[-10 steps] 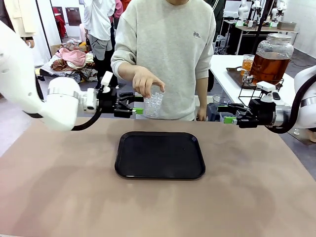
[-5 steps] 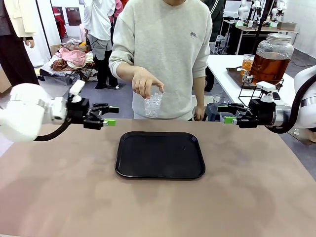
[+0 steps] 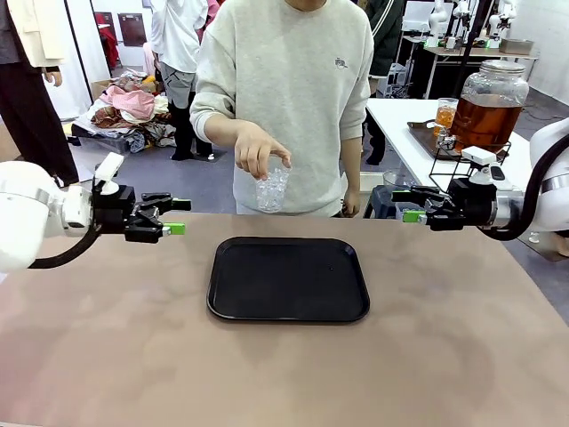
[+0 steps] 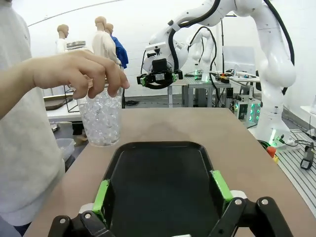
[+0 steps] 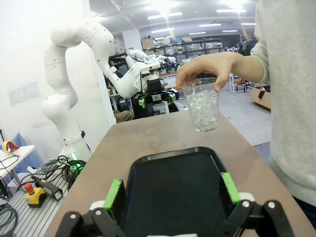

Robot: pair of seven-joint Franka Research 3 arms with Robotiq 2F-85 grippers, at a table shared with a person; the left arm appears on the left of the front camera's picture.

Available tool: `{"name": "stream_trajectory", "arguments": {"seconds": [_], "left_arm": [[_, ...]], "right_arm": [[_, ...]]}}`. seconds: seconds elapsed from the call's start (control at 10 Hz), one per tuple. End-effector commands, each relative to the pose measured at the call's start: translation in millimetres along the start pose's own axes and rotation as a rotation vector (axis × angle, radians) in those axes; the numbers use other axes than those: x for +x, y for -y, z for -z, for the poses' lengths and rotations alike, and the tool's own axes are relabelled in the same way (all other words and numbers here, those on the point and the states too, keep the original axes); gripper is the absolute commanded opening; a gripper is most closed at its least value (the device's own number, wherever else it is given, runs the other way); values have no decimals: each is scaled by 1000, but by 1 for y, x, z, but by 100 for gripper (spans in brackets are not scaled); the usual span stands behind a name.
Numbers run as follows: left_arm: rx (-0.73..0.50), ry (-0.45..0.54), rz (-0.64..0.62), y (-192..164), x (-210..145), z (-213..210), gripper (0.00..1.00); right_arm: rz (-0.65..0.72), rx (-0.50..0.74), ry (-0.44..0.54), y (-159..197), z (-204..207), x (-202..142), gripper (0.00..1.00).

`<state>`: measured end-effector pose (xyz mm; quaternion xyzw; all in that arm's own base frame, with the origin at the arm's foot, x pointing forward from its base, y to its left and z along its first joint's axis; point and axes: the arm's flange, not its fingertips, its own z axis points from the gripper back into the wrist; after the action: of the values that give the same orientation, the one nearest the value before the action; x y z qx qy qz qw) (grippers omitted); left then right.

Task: Pour the drink into the iced cup.
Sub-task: Open the gripper to release the iced cup you were holding.

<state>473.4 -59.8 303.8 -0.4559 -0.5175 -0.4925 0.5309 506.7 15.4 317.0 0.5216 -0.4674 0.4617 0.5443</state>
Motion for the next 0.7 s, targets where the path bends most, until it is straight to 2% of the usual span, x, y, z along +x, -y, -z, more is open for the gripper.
{"name": "stream_trajectory", "arguments": {"seconds": [0.0, 0.6], "left_arm": [[-11, 8, 1, 0, 2, 4, 100], [-11, 8, 1, 0, 2, 4, 100]], "right_arm": [[10, -5, -7, 1, 0, 4, 100], [10, -5, -7, 1, 0, 4, 100]]}}
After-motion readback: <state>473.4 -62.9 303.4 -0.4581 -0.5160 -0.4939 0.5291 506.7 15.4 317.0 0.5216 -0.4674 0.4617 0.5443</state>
